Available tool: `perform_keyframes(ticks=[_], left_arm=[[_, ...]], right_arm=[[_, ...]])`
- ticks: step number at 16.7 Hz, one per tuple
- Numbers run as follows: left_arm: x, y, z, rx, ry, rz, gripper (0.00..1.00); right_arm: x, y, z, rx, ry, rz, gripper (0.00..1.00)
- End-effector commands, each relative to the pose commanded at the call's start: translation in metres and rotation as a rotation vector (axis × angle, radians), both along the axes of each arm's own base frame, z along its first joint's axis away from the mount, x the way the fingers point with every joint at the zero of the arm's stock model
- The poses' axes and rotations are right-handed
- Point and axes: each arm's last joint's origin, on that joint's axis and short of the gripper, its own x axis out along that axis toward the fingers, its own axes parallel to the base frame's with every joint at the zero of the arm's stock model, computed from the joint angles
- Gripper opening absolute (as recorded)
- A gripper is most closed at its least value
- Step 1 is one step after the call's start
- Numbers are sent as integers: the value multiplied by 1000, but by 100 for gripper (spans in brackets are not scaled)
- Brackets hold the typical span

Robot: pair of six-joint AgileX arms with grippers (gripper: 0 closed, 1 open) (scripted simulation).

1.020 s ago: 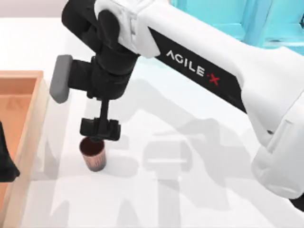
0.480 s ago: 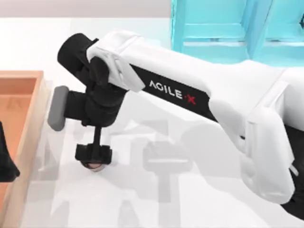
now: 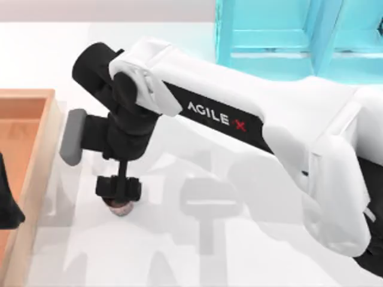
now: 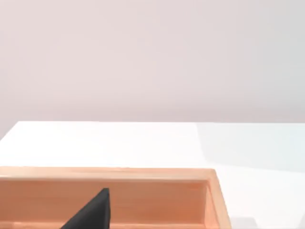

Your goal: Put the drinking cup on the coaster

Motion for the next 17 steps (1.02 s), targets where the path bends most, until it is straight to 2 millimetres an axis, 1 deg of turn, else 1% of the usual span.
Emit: perform_keyframes(ticks=[8, 9, 17], left_arm=[[0, 0, 0, 0, 0, 0, 100], [0, 0, 0, 0, 0, 0, 100], [0, 0, 0, 0, 0, 0, 100]], right_arm=[[0, 0, 0, 0, 0, 0, 2], [0, 0, 0, 0, 0, 0, 0], [1, -2, 1, 0, 2, -5, 0]])
